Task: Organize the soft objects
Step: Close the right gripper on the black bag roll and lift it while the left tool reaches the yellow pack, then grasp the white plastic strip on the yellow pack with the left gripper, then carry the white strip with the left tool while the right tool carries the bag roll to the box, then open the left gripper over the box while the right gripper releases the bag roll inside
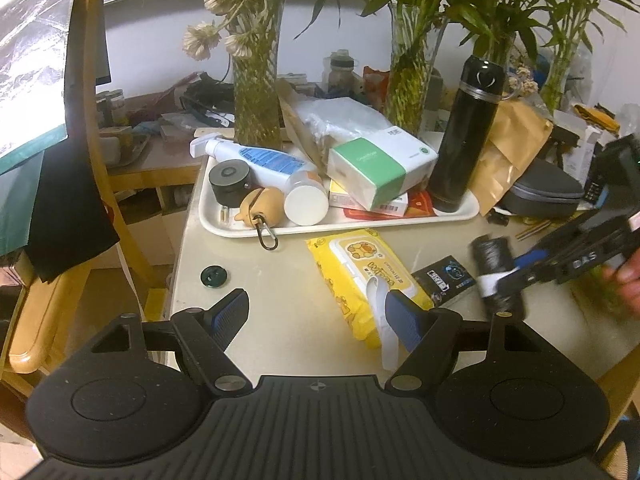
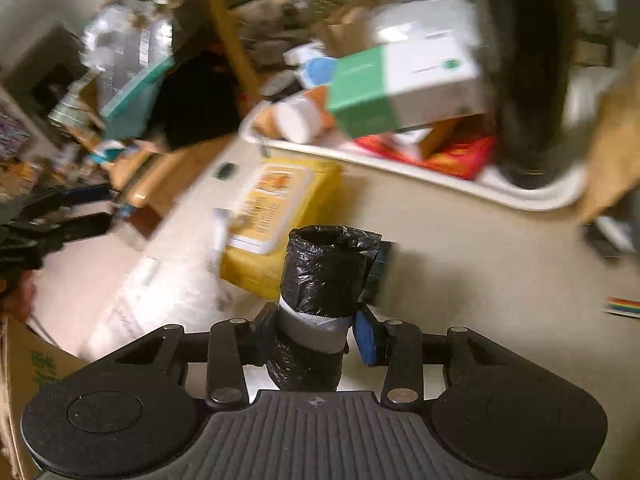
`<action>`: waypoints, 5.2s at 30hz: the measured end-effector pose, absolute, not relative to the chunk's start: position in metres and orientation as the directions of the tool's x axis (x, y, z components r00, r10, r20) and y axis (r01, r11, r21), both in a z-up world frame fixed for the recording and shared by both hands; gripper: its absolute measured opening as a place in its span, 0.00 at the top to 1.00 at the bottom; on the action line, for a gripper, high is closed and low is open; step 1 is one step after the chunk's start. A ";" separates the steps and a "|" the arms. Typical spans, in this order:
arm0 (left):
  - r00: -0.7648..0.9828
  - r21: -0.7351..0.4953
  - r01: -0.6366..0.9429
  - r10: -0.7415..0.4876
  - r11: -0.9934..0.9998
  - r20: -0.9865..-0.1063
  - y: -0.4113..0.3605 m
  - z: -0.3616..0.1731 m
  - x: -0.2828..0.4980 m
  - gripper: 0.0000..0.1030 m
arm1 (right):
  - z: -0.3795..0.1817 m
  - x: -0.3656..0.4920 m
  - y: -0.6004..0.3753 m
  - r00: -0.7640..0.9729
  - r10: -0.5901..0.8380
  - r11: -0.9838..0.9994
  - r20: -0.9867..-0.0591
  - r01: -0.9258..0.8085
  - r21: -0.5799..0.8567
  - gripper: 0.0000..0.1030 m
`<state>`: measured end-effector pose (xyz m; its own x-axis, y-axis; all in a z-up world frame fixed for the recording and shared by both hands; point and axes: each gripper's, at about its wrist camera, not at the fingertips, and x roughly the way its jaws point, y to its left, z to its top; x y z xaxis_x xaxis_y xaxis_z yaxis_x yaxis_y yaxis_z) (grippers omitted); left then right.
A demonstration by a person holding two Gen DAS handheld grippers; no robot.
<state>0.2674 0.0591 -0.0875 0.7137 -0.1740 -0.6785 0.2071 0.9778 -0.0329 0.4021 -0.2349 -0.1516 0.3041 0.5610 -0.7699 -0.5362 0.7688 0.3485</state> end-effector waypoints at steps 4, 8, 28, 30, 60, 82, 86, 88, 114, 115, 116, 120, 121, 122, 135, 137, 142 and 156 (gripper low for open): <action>0.715 -0.032 0.202 -0.169 0.979 -0.678 0.059 -0.087 0.267 0.27 | -0.143 0.392 -0.243 0.325 0.433 0.820 -0.841 -0.529 0.217 0.58; 0.714 -0.021 0.197 -0.158 0.980 -0.682 0.058 -0.088 0.268 0.27 | -0.154 0.384 -0.245 0.333 0.217 0.879 -0.918 -0.475 0.036 0.58; 0.640 -0.097 0.236 -0.230 0.967 -0.734 0.052 -0.116 0.292 0.27 | -0.178 0.381 -0.259 0.382 0.203 0.923 -0.902 -0.381 0.046 0.58; 0.636 -0.109 0.262 -0.256 0.959 -0.728 0.049 -0.117 0.294 0.27 | -0.171 0.380 -0.260 0.403 0.207 0.924 -0.892 -0.379 0.044 0.58; 0.562 -0.053 0.397 -0.288 0.916 -0.775 0.022 -0.145 0.316 0.96 | -0.131 0.361 -0.275 0.522 0.266 0.932 -0.810 -0.355 0.077 0.58; 0.656 -0.106 0.393 -0.360 0.913 -0.664 0.035 -0.057 0.260 0.97 | -0.053 0.297 -0.281 0.633 0.347 0.923 -0.692 -0.360 0.133 0.58; 0.681 -0.085 0.413 -0.370 0.907 -0.632 0.032 -0.029 0.242 0.97 | -0.033 0.274 -0.278 0.649 0.352 0.918 -0.675 -0.380 0.114 0.58; 0.687 -0.086 0.426 -0.384 0.901 -0.617 0.030 -0.016 0.232 0.97 | -0.024 0.261 -0.276 0.657 0.355 0.915 -0.665 -0.390 0.102 0.58; 0.442 -0.219 0.617 -0.563 0.756 -0.698 -0.009 0.007 0.124 0.96 | 0.007 0.135 -0.258 0.655 0.406 0.884 -0.637 -0.457 0.093 0.58; 0.428 -0.217 0.628 -0.565 0.747 -0.706 -0.012 0.006 0.122 0.96 | 0.008 0.135 -0.258 0.656 0.404 0.885 -0.638 -0.455 0.093 0.58; 0.418 -0.211 0.639 -0.564 0.740 -0.712 -0.014 0.005 0.121 0.96 | 0.009 0.134 -0.259 0.657 0.403 0.886 -0.637 -0.453 0.094 0.58; 0.370 -0.199 0.680 -0.564 0.706 -0.738 -0.025 0.003 0.117 0.96 | 0.017 0.128 -0.259 0.659 0.406 0.885 -0.634 -0.455 0.093 0.58; 0.358 -0.197 0.687 -0.562 0.699 -0.745 -0.028 0.002 0.117 0.96 | 0.018 0.126 -0.259 0.661 0.402 0.886 -0.634 -0.455 0.087 0.58; 0.344 -0.194 0.696 -0.557 0.692 -0.756 -0.032 0.000 0.116 0.95 | 0.019 0.125 -0.259 0.664 0.396 0.888 -0.634 -0.453 0.080 0.58; 0.445 -0.089 0.684 -0.510 0.724 -0.736 -0.036 -0.003 0.081 0.38 | 0.021 0.105 -0.260 0.666 0.382 0.898 -0.641 -0.431 0.087 0.58; 0.494 -0.056 0.663 -0.492 0.746 -0.717 -0.029 0.000 0.075 0.38 | 0.019 0.105 -0.261 0.658 0.387 0.898 -0.646 -0.428 0.102 0.58; 0.582 0.003 0.619 -0.456 0.786 -0.674 -0.015 0.004 0.064 0.38 | 0.012 0.107 -0.259 0.644 0.388 0.901 -0.659 -0.414 0.125 0.58; 0.676 0.021 0.505 -0.380 0.863 -0.632 0.018 -0.001 0.056 0.38 | 0.009 0.125 -0.258 0.588 0.393 0.915 -0.706 -0.327 0.237 0.58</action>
